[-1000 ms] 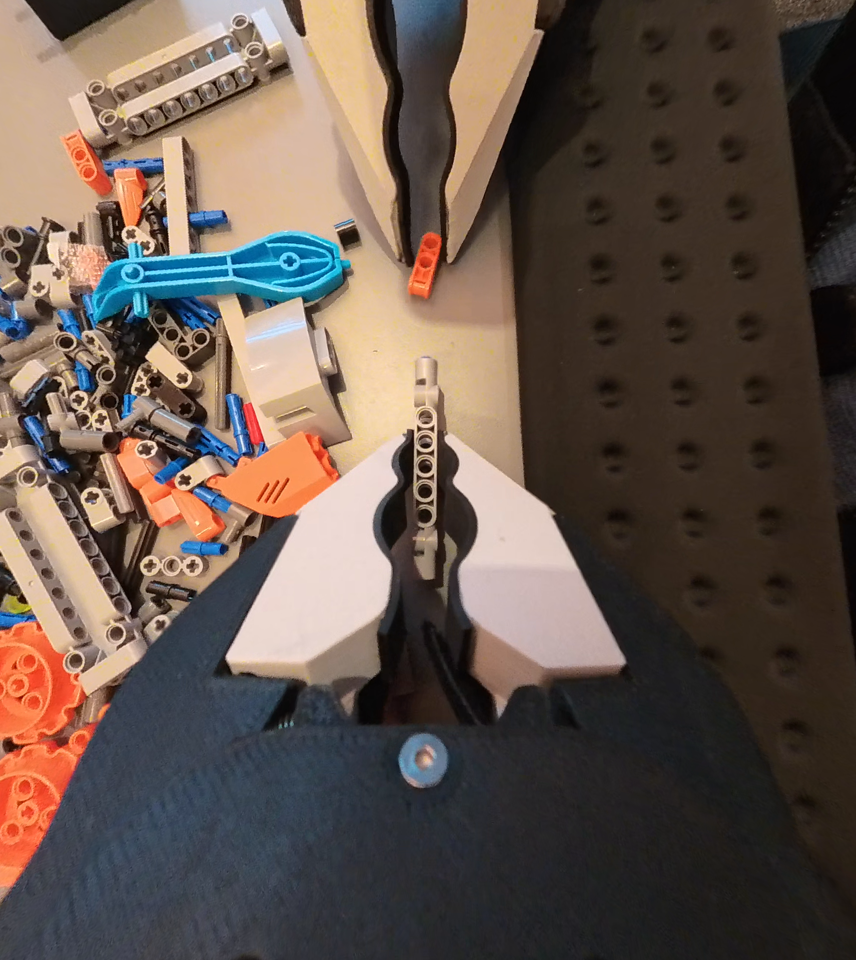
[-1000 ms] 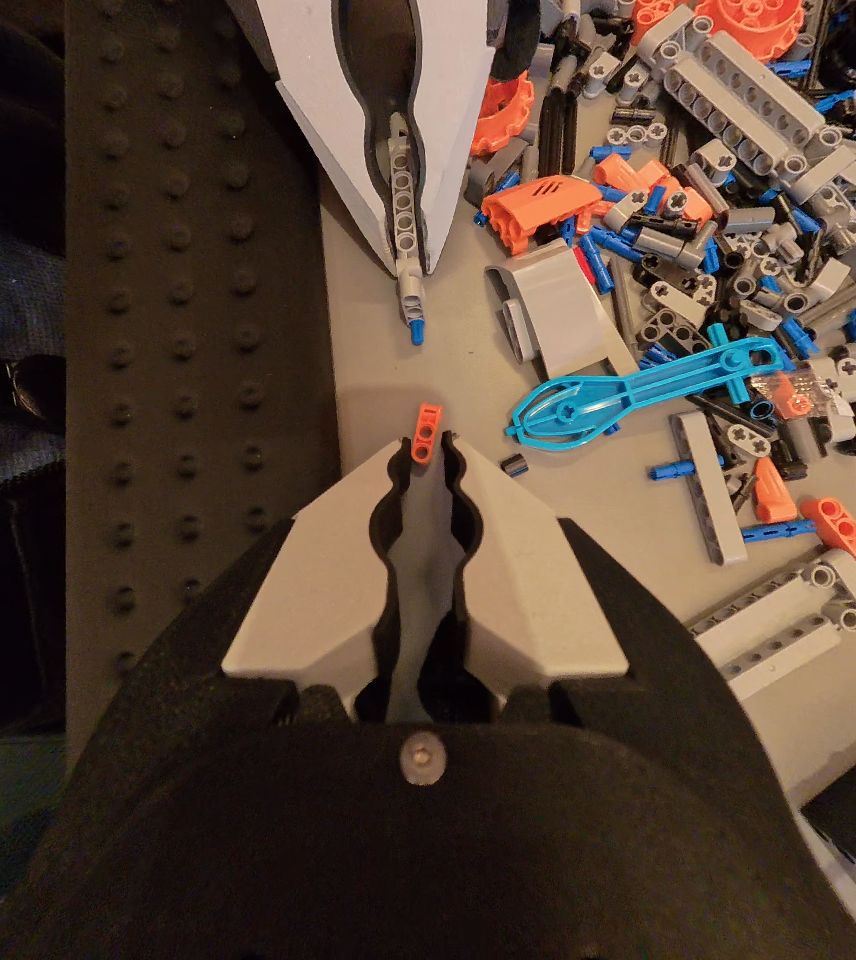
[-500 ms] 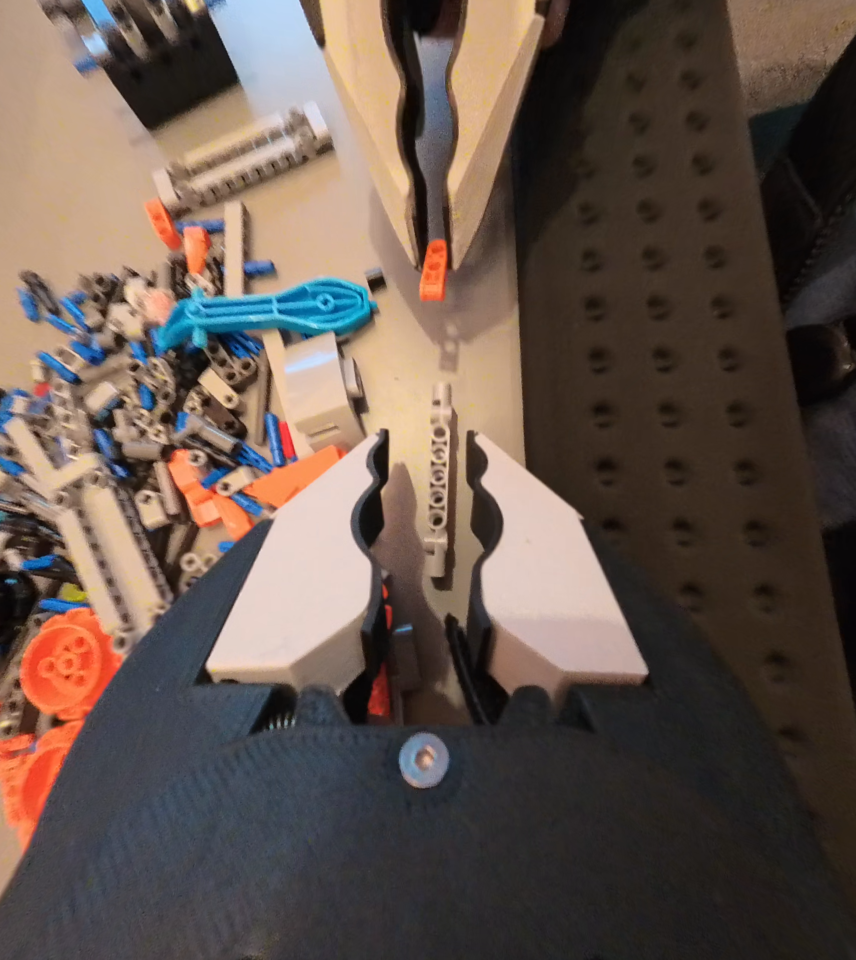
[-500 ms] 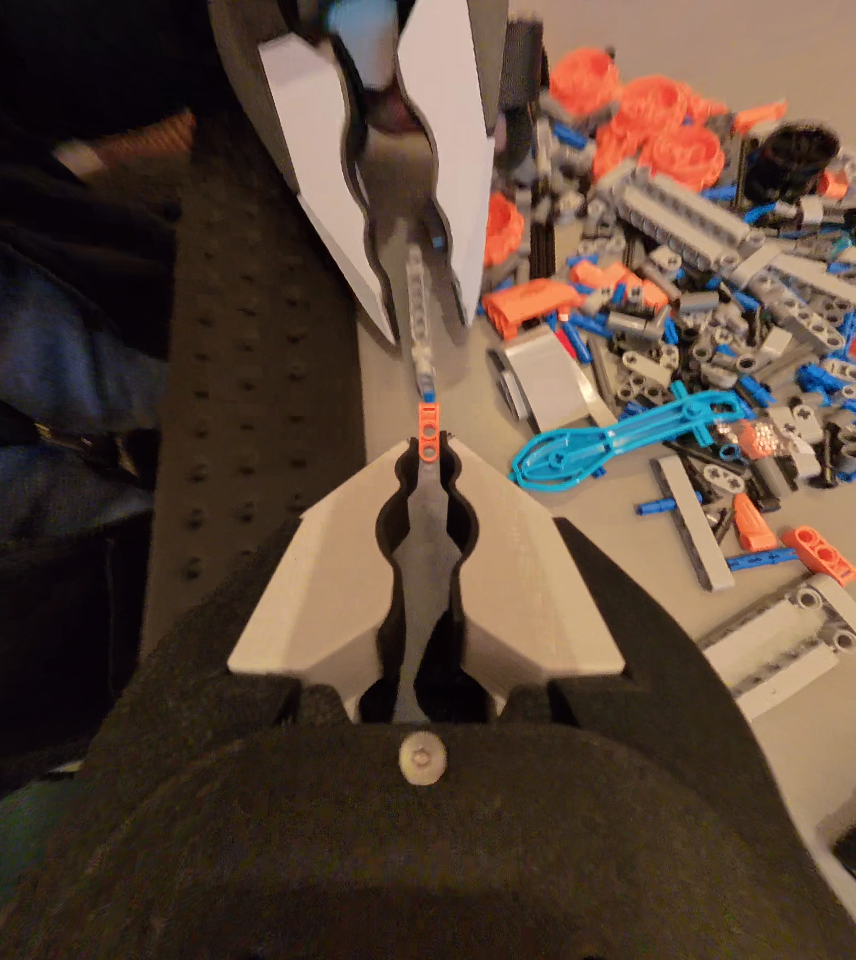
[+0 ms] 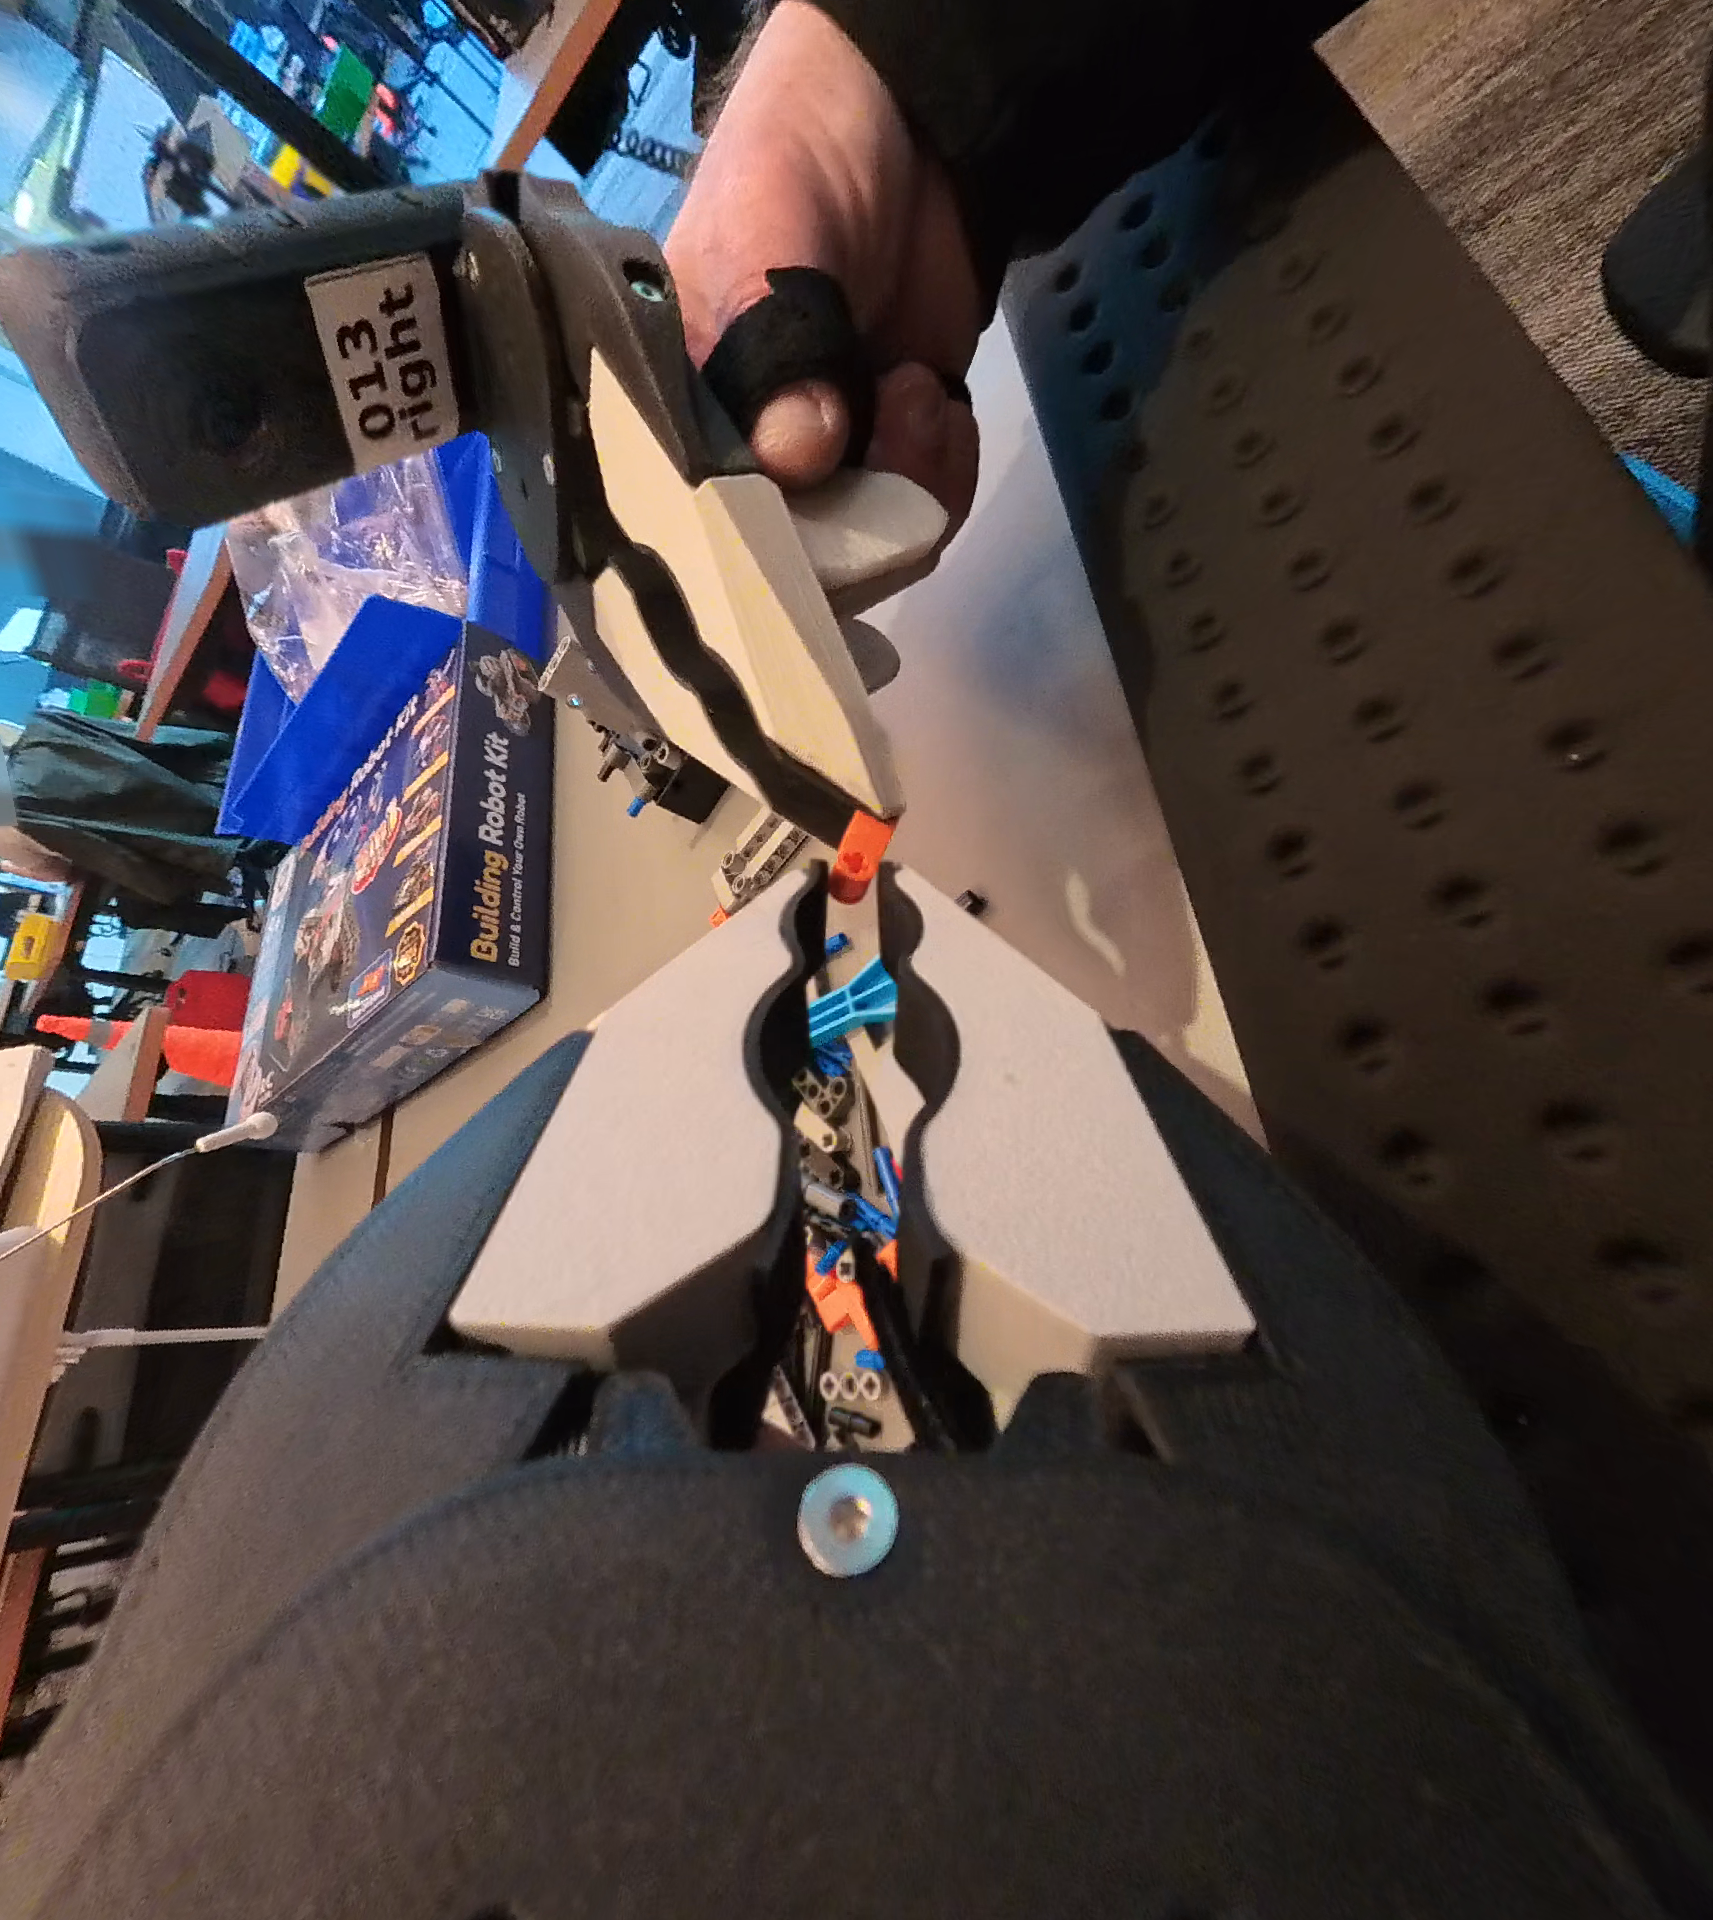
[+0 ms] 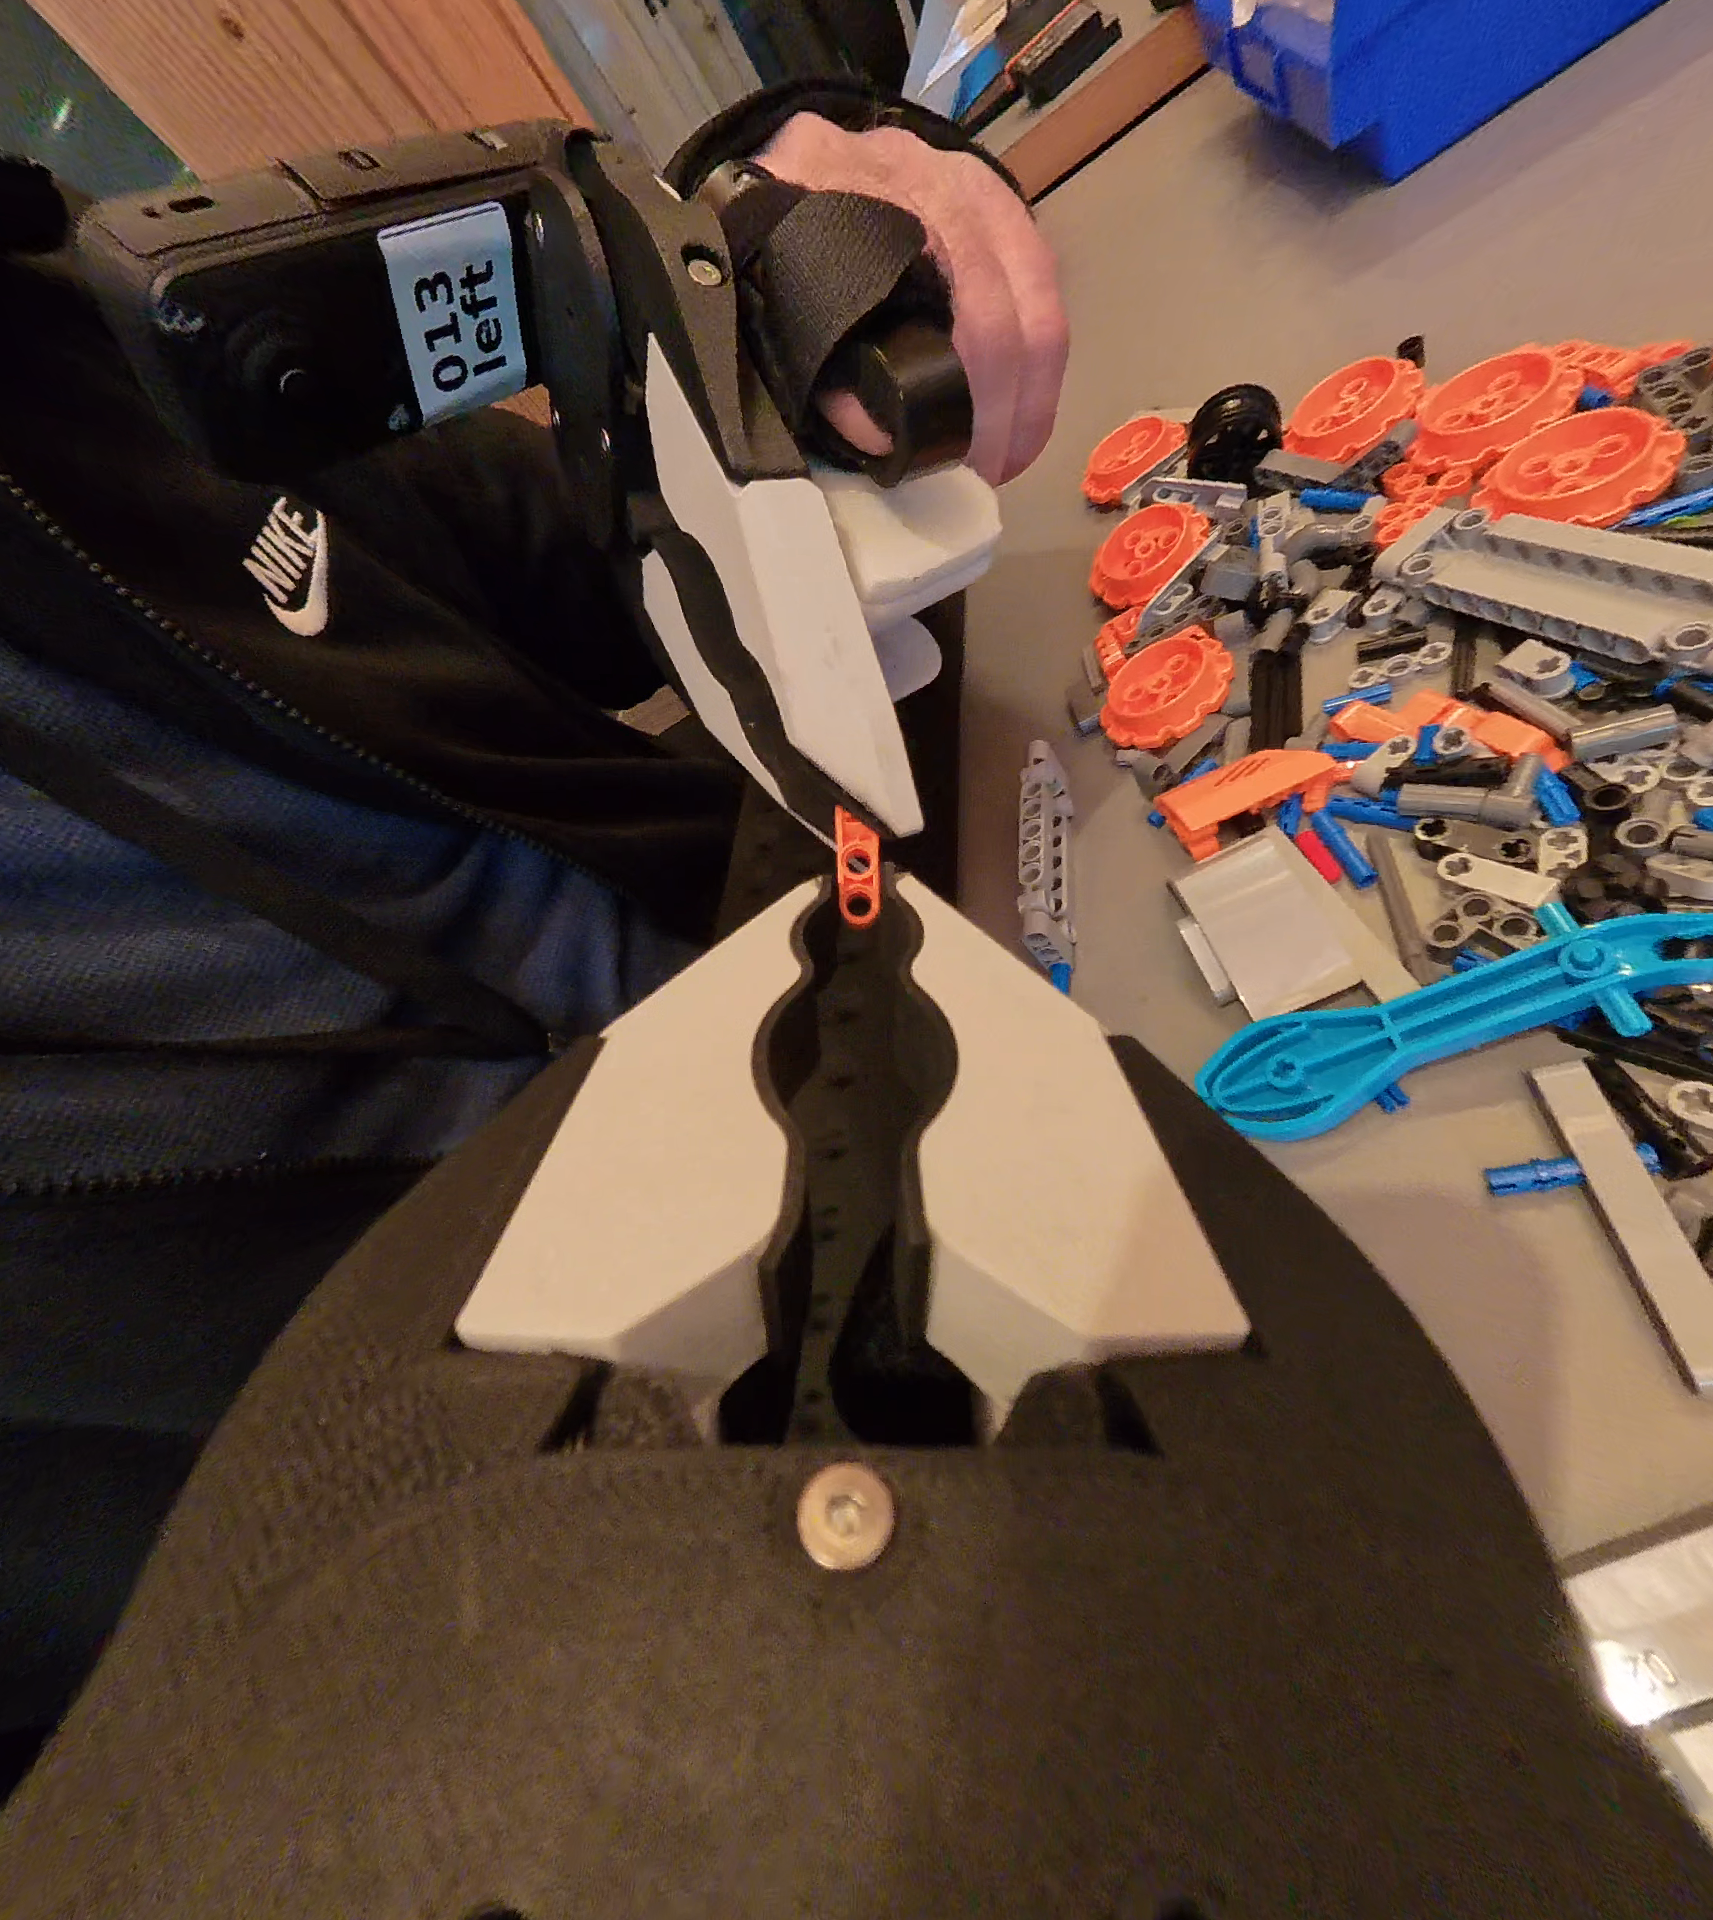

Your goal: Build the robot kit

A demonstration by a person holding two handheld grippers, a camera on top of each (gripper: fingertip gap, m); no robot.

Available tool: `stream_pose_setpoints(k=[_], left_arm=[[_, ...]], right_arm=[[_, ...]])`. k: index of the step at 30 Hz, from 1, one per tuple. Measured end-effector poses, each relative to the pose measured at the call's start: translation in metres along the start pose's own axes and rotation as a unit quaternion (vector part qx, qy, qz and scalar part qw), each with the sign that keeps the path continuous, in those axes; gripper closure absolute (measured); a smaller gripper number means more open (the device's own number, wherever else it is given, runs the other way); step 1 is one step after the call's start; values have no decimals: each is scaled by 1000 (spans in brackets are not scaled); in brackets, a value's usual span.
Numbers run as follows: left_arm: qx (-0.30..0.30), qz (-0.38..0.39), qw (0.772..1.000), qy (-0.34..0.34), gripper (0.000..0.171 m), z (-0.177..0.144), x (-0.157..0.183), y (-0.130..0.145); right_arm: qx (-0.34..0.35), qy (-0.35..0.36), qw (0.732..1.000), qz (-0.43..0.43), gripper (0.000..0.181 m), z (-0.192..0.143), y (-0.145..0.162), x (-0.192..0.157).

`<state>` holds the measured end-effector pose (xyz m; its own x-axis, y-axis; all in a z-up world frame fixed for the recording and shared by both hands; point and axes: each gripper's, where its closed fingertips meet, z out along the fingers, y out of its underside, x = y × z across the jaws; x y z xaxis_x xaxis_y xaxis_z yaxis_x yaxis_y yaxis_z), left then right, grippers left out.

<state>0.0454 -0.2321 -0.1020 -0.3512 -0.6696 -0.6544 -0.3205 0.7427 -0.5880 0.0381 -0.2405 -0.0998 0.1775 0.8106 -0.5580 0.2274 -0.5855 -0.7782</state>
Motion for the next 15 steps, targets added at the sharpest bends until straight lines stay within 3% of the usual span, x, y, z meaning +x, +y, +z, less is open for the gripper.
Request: stream_pose_setpoints(k=[4, 7, 11, 15], left_arm=[[4, -32, 999, 8, 166, -1, -2, 2], [11, -101, 995, 17, 167, -4, -11, 6], [5, -158, 986, 47, 167, -3, -14, 11], [-9, -170, 983, 70, 167, 3, -11, 12]], right_arm=[[8, 8, 1000, -7, 173, -1, -5, 2], [6, 98, 992, -85, 164, -8, -11, 14], [-37, 218, 952, -210, 159, -10, -15, 17], [-82, 285, 914, -276, 173, -5, -15, 21]])
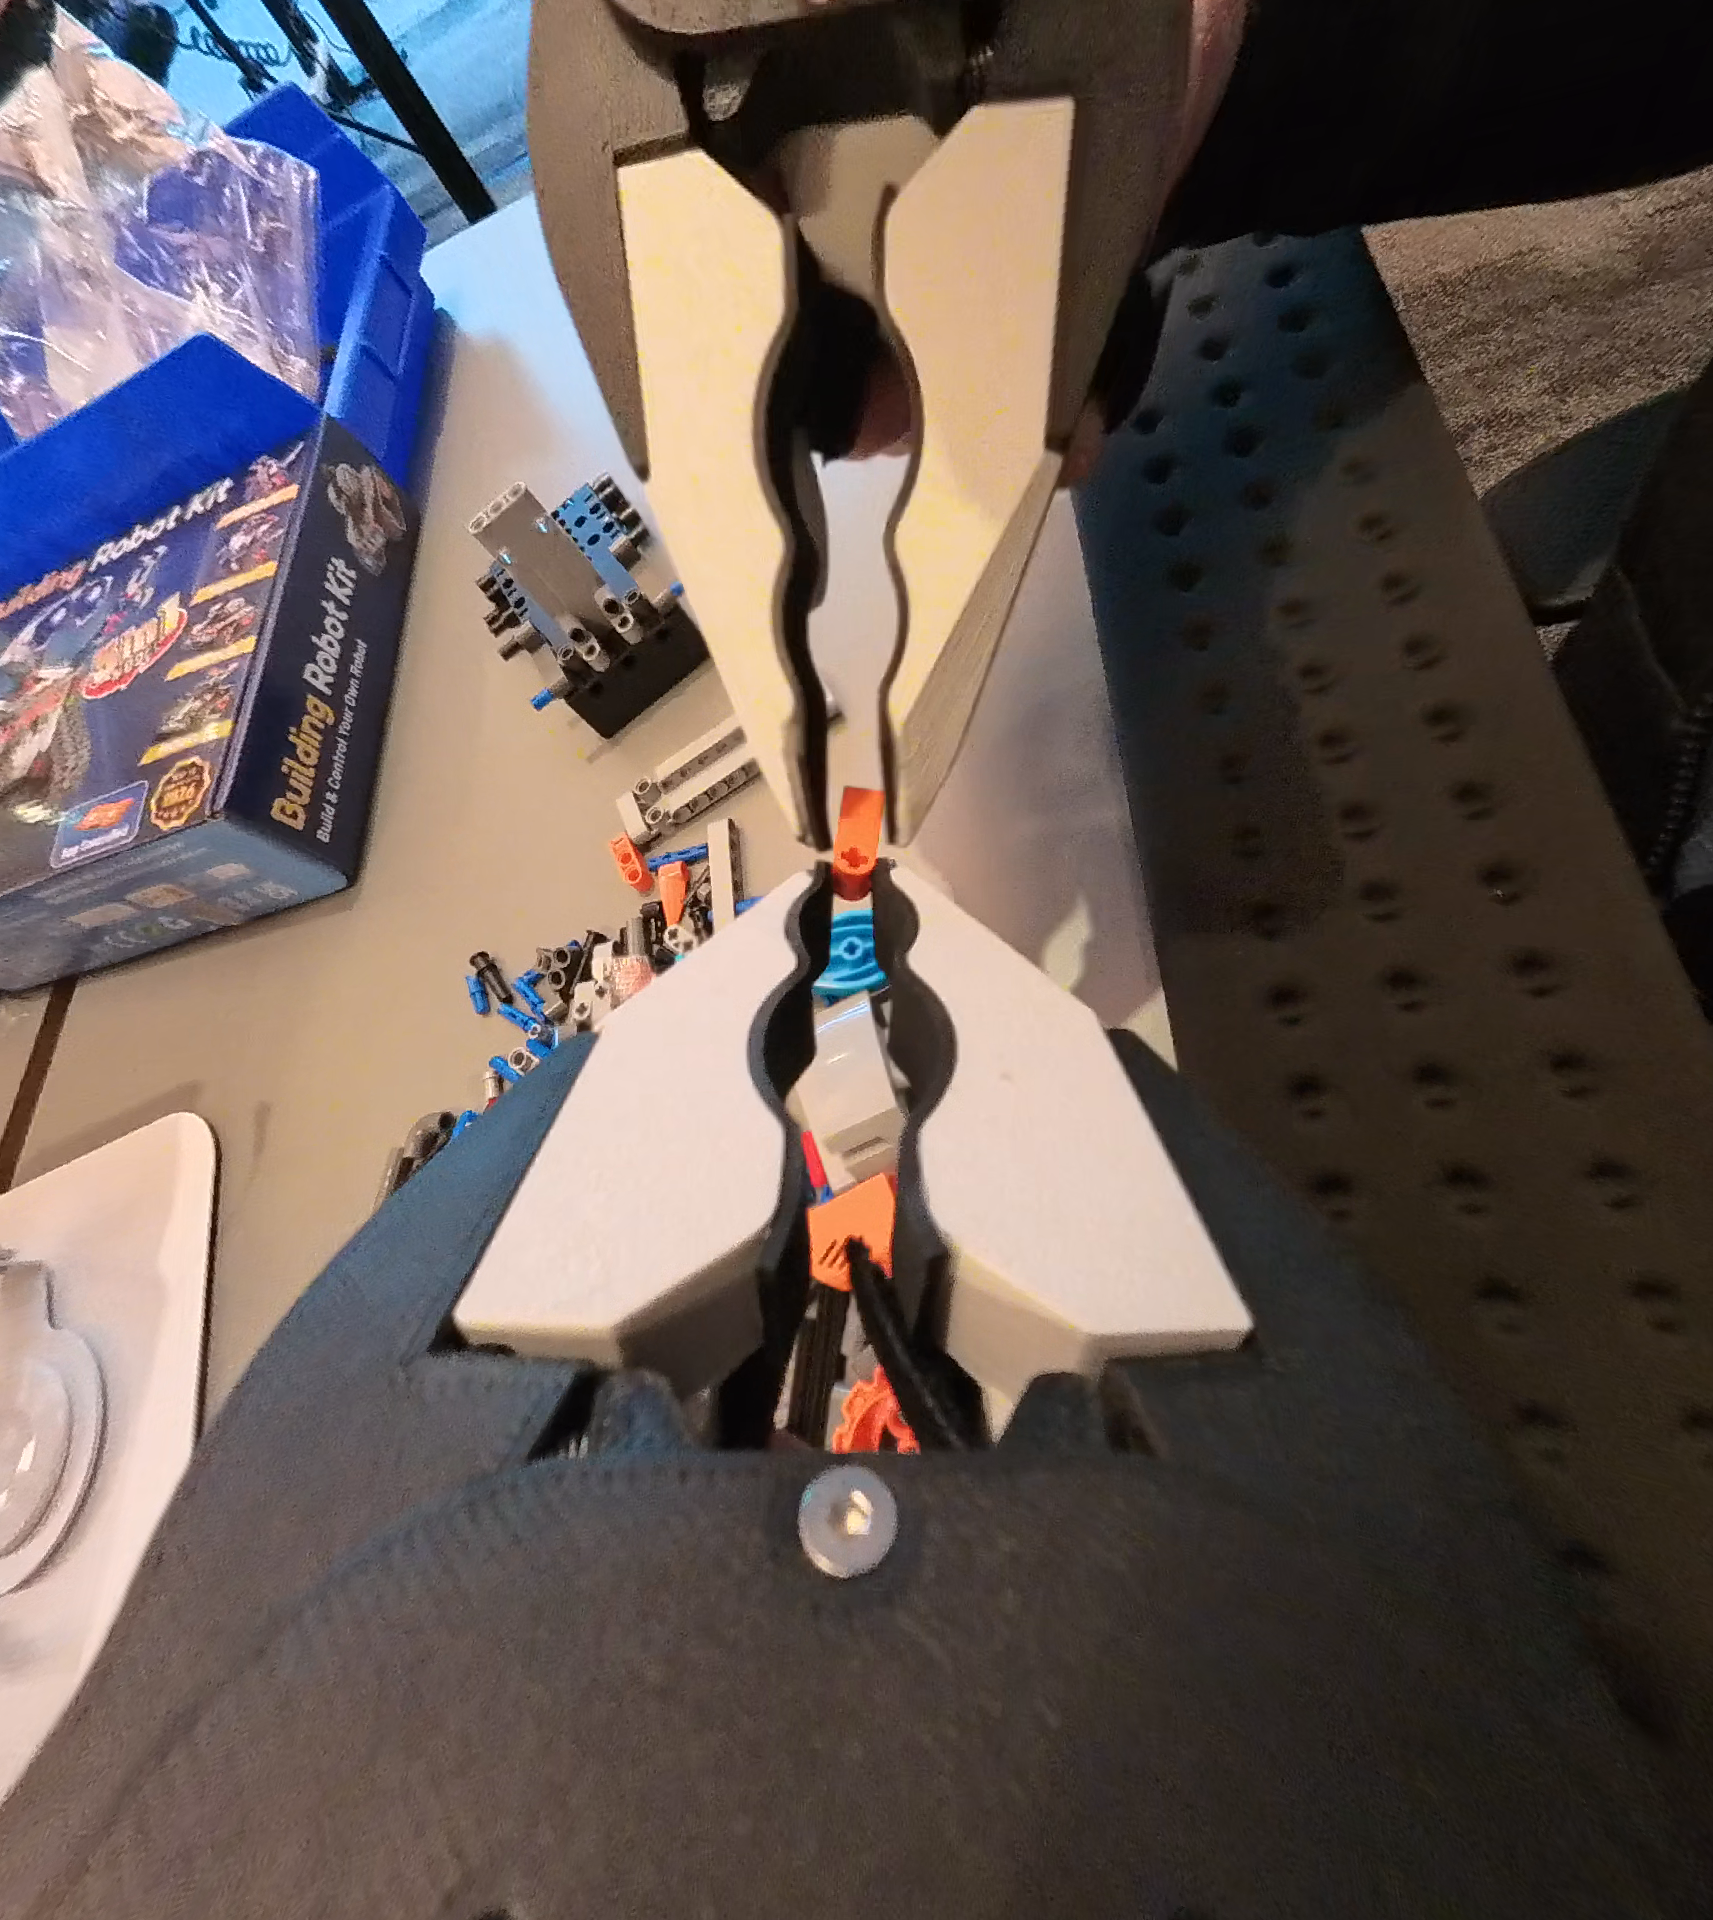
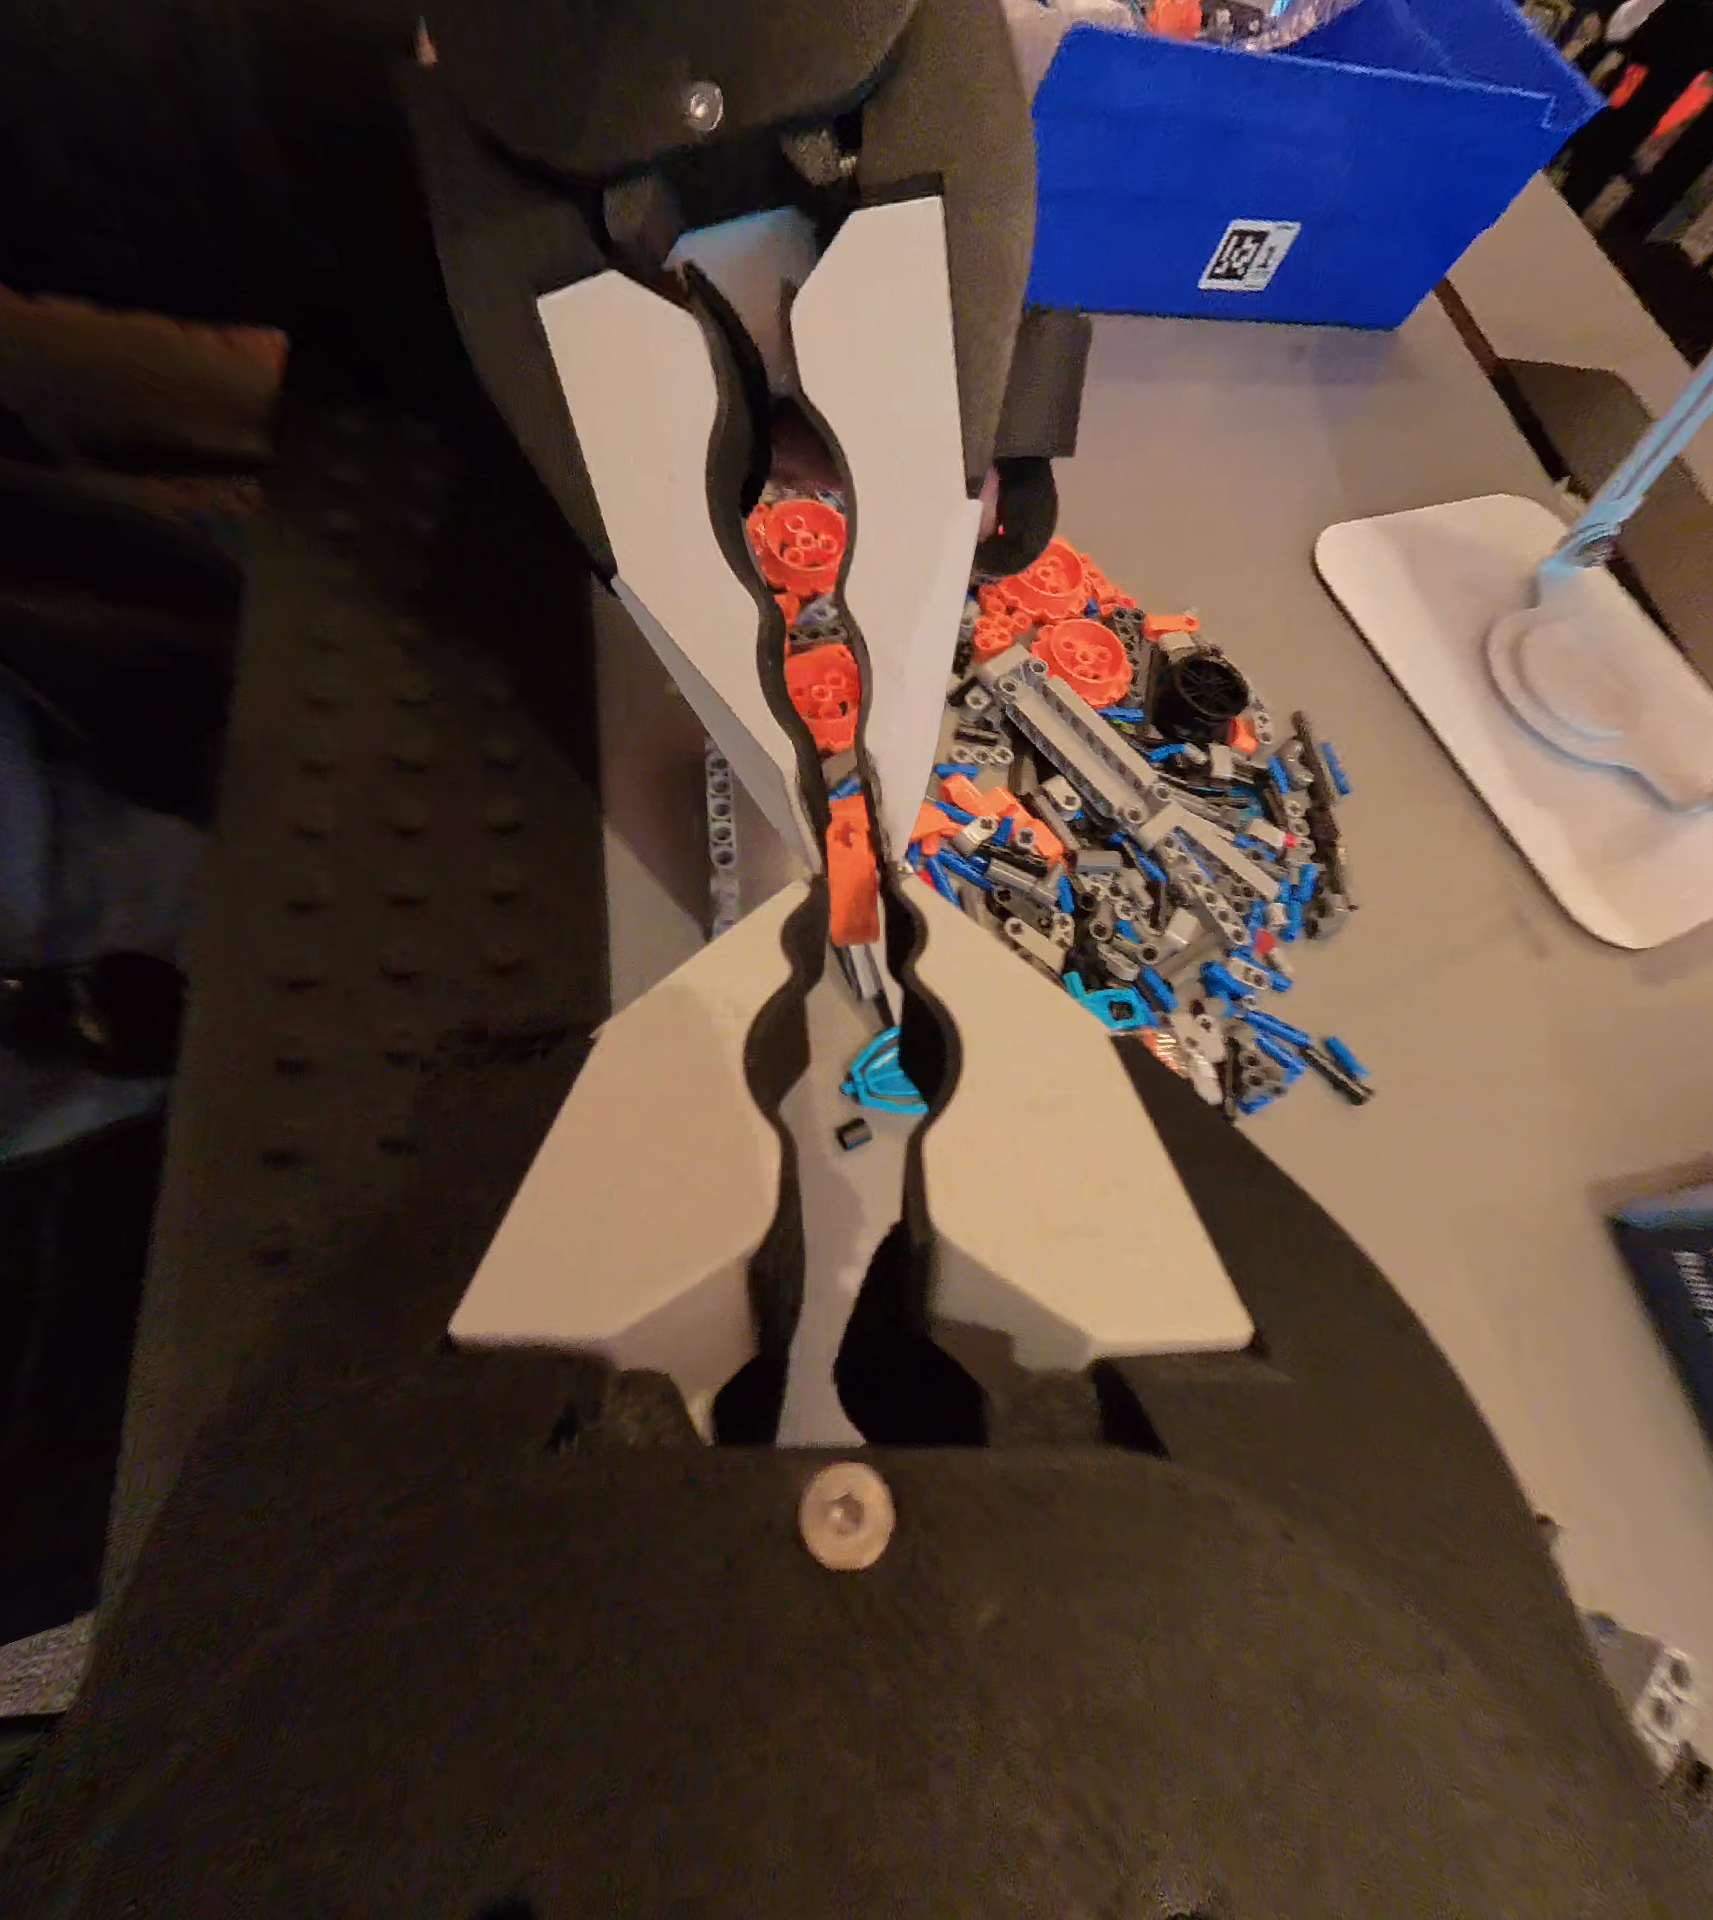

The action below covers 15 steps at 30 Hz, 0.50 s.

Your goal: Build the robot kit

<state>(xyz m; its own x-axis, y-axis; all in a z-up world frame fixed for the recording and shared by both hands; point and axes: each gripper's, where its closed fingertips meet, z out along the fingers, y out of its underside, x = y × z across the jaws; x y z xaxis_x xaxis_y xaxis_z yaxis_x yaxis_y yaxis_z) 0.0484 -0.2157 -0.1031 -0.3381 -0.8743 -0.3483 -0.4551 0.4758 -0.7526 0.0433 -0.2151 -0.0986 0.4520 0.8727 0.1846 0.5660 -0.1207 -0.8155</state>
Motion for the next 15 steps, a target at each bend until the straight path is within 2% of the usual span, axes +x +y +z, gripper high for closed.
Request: stream_pose_setpoints(k=[7, 9, 11, 13, 15], left_arm=[[-2, -34, 999, 20, 166, 2, 0, -2], [-28, -50, 998, 28, 161, 0, 1, 7], [-61, -74, 993, 64, 145, -1, 13, 22], [-87, -86, 987, 107, 140, -2, 32, 34], [-127, -77, 982, 114, 138, 3, 42, 49]], right_arm=[[-22, 22, 999, -21, 175, -1, 2, 1], [-11, 16, 1000, -2, 175, -2, 4, 2], [8, 12, 1000, 22, 175, -6, 6, 5], [22, 9, 999, 38, 175, -8, 8, 6], [23, 7, 999, 47, 175, -6, 13, 7]])
